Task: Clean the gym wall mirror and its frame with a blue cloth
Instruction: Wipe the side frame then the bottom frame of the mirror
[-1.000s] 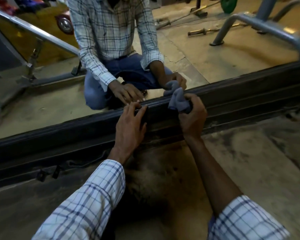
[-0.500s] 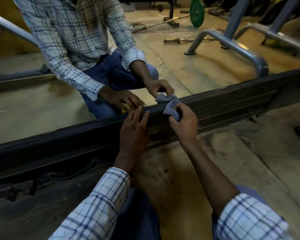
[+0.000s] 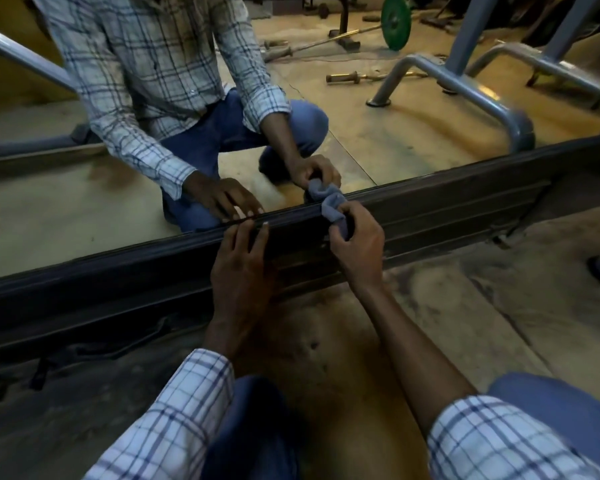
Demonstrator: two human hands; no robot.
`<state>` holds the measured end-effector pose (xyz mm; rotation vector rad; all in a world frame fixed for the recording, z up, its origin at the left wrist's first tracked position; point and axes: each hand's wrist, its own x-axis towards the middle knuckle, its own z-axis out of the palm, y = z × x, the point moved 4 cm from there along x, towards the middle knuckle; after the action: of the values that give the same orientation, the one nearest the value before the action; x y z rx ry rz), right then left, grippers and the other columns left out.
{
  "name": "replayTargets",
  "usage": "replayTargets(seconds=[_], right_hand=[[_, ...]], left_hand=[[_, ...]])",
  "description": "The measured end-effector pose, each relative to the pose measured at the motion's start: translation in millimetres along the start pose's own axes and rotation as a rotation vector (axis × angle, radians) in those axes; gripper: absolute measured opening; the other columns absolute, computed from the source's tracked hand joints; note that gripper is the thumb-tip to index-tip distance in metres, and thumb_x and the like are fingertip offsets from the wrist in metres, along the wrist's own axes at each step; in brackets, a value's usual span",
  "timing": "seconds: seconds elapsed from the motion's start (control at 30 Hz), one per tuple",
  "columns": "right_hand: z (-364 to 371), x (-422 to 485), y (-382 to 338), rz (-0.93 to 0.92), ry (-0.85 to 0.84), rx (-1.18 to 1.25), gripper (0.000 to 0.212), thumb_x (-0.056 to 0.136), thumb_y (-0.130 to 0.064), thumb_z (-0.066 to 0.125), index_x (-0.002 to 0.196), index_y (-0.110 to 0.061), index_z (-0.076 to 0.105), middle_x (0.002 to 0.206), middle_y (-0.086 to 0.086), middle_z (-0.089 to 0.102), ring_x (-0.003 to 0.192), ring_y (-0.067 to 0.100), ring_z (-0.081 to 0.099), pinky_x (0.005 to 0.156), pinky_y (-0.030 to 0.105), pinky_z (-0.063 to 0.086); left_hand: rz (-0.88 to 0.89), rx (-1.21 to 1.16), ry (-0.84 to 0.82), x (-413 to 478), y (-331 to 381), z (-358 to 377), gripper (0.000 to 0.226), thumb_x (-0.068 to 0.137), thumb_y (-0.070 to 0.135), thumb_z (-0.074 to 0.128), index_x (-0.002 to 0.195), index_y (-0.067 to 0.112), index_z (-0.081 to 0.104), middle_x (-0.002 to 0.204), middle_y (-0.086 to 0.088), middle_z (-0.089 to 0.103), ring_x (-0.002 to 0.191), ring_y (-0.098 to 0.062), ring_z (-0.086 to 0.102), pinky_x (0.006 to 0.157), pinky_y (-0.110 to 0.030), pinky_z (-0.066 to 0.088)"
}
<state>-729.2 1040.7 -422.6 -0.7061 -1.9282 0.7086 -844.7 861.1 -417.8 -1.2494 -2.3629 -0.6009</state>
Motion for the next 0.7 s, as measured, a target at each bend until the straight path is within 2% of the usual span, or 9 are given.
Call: replayTargets(seconds=[0.07,0.13,0.17,0.33,0.43,0.5,0.57,0.63,0.7], right_hand=[[3.5,-4.9,-0.1,-0.065,-0.058,0.022,0.028,0.086,-0.004,0.068,0.114,-0.009,0.065,0.109,0.008,0.069,0.098,0.011,0.061,0.089,0.020,0.049],[12.5,-9.3,0.6,-0.152,-0.209,-0.003,0.039,0.082,-0.001,0.072,0.120,-0.008,0.064,0.119,0.010,0.068,0.109,0.018,0.063,0.098,0.024,0.052],[10.8,-6.2,3.6,-0.180,-0.223,-0.019,0.040,0.080,0.000,0.074,0.119,-0.008,0.064,0.119,0.009,0.068,0.109,0.020,0.064,0.097,0.026,0.052],[-26.4,21.5,47.8,-0.053,0.062,0.058,0.030,0.081,-0.005,0.078,0.110,-0.008,0.068,0.108,0.010,0.069,0.098,0.019,0.064,0.086,0.022,0.049],[-18.1,20.7,48.7,-0.146,-0.063,0.094,0.031,0.084,-0.006,0.077,0.113,-0.009,0.066,0.115,0.008,0.068,0.108,0.017,0.063,0.097,0.016,0.047],[-20.6,28.1,52.5,-0.243,-0.149,0.105,0.030,0.085,-0.010,0.076,0.113,-0.009,0.066,0.116,0.007,0.068,0.108,0.014,0.063,0.097,0.009,0.043],[-33.6,36.9,65.0,-0.248,-0.104,0.125,0.025,0.088,-0.013,0.076,0.111,-0.010,0.067,0.112,0.003,0.068,0.103,0.005,0.060,0.092,0.005,0.042],[-46.8,39.5,79.2,-0.130,0.035,0.168,0.023,0.088,-0.013,0.076,0.109,-0.010,0.067,0.110,0.000,0.067,0.100,-0.003,0.054,0.091,0.005,0.043],[-41.4,38.5,81.5,-0.128,-0.010,0.165,0.028,0.085,-0.009,0.077,0.110,-0.010,0.067,0.114,0.004,0.069,0.105,0.003,0.058,0.096,0.013,0.048]], left_hand=[[0.013,0.025,0.028,0.6,3.7,5.7,0.070,0.078,0.014,0.084,0.142,0.005,0.058,0.141,-0.018,0.054,0.132,-0.037,0.048,0.101,-0.048,0.052],[0.012,0.032,0.038,2.1,11.3,11.3,0.071,0.078,0.016,0.084,0.143,0.007,0.057,0.142,-0.017,0.054,0.132,-0.034,0.047,0.101,-0.045,0.051],[0.009,0.033,0.045,3.6,15.8,13.7,0.071,0.079,0.016,0.084,0.143,0.007,0.057,0.142,-0.016,0.054,0.132,-0.033,0.046,0.100,-0.045,0.052],[-0.016,0.048,0.032,16.2,44.2,24.7,0.067,0.085,0.021,0.080,0.146,0.008,0.054,0.144,-0.014,0.054,0.134,-0.032,0.048,0.104,-0.045,0.051],[-0.037,0.056,0.050,21.8,58.1,27.0,0.065,0.085,0.020,0.077,0.145,0.010,0.055,0.142,-0.013,0.054,0.132,-0.030,0.047,0.104,-0.044,0.049],[-0.047,0.076,0.057,24.7,64.1,27.8,0.063,0.085,0.020,0.076,0.144,0.011,0.055,0.142,-0.013,0.054,0.132,-0.031,0.046,0.102,-0.045,0.050],[-0.076,0.070,0.066,27.1,68.8,29.5,0.061,0.085,0.021,0.076,0.142,0.011,0.056,0.142,-0.013,0.054,0.132,-0.032,0.047,0.100,-0.046,0.051],[-0.082,0.066,0.065,27.7,78.8,33.5,0.061,0.084,0.021,0.077,0.141,0.012,0.057,0.142,-0.013,0.053,0.132,-0.032,0.046,0.099,-0.045,0.051],[-0.053,0.069,0.043,29.0,95.1,42.0,0.063,0.084,0.021,0.078,0.142,0.011,0.056,0.143,-0.014,0.051,0.132,-0.031,0.046,0.101,-0.045,0.051]])
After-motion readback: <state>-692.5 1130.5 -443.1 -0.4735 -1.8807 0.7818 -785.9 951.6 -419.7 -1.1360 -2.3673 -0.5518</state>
